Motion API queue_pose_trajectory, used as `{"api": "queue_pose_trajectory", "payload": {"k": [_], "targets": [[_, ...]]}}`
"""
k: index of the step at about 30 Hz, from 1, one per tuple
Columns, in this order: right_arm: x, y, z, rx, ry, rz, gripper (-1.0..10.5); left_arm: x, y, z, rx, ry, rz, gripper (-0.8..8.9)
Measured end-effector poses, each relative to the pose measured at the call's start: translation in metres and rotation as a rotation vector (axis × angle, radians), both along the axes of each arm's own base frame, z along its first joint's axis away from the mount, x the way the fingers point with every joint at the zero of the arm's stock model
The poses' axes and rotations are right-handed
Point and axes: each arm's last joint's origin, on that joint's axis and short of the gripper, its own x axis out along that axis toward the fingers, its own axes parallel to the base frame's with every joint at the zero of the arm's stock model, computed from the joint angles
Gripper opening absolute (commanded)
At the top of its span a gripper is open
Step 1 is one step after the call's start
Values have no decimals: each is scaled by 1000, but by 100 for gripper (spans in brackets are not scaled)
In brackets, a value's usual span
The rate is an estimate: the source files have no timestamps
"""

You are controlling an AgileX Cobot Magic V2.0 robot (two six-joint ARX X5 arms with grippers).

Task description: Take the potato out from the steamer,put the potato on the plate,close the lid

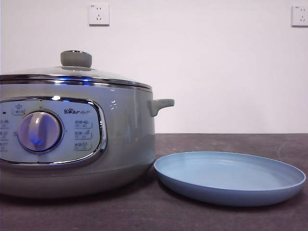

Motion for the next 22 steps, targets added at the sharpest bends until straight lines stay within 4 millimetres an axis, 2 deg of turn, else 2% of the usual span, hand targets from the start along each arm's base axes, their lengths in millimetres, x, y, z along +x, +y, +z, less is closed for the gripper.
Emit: {"api": "queue_pose_trajectory", "payload": {"k": [10, 22], "targets": [[0, 1, 0, 0, 0, 7, 504, 19, -42, -35, 239, 111, -33, 406], [-1, 1, 0, 0, 0, 7, 503, 49, -58, -74, 380, 246, 3, 406]]}}
